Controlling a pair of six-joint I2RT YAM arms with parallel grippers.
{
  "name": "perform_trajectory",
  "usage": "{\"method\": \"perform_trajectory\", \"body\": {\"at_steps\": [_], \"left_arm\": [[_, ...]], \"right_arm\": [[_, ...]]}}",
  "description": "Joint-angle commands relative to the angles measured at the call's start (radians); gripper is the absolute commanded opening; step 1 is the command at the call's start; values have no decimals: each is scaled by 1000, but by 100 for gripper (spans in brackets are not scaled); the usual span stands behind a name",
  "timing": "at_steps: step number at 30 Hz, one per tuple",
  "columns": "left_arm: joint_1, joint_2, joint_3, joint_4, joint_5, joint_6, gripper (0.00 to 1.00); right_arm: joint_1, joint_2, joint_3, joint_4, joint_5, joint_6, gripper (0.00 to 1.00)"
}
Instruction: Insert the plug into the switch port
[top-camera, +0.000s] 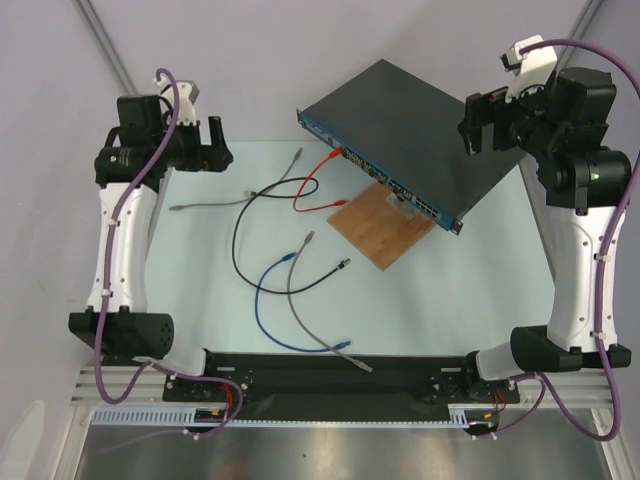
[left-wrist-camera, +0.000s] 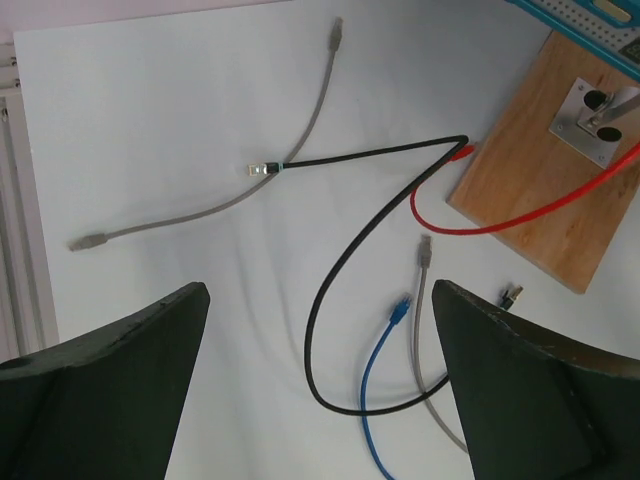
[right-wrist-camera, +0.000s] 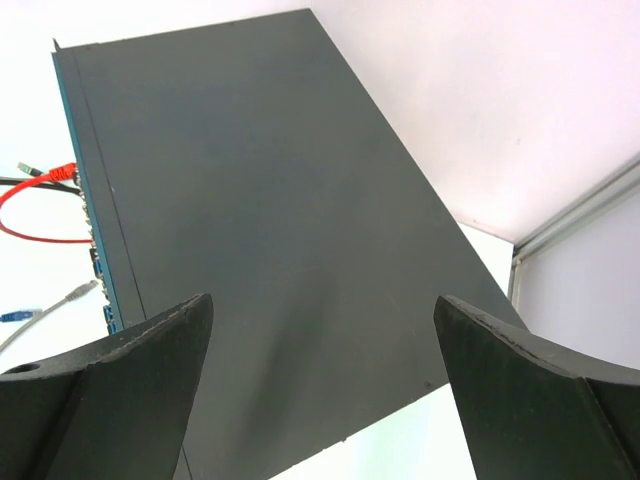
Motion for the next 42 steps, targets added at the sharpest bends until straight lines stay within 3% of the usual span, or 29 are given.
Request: {"method": "perform_trajectory", "body": {"at_steps": [1, 7, 11, 21, 24, 27, 29, 35, 39, 42], "left_arm": [[0, 57, 59, 63, -8, -19, 100], [26, 259, 186, 62, -42, 131, 100], [35, 462, 304, 3, 47, 200, 97], [32, 753, 401, 40, 113, 122, 81], [34, 784, 398, 20, 214, 111, 72], [35, 717, 267, 72, 397, 107, 69], [41, 562, 91, 242, 440, 73, 71], [196, 188, -169, 645, 497, -258, 70], [135, -15, -297, 582, 465, -47, 70], [-29, -131, -411, 511, 428, 65, 70]], "right_arm": [[3, -10, 39, 22, -30, -11, 100], [1, 17, 38, 25, -38, 15, 100], [-1, 25, 33, 20, -47, 18, 100], [-2, 40, 19, 19, -18, 12, 100], [-4, 40, 15, 14, -16, 12, 100], [-4, 39, 6, 10, -19, 7, 100], [-5, 37, -4, 5, -18, 6, 100], [-7, 28, -13, -9, -19, 10, 100], [-22, 11, -33, -12, -76, 29, 100], [-39, 11, -36, -16, -114, 59, 100]]}}
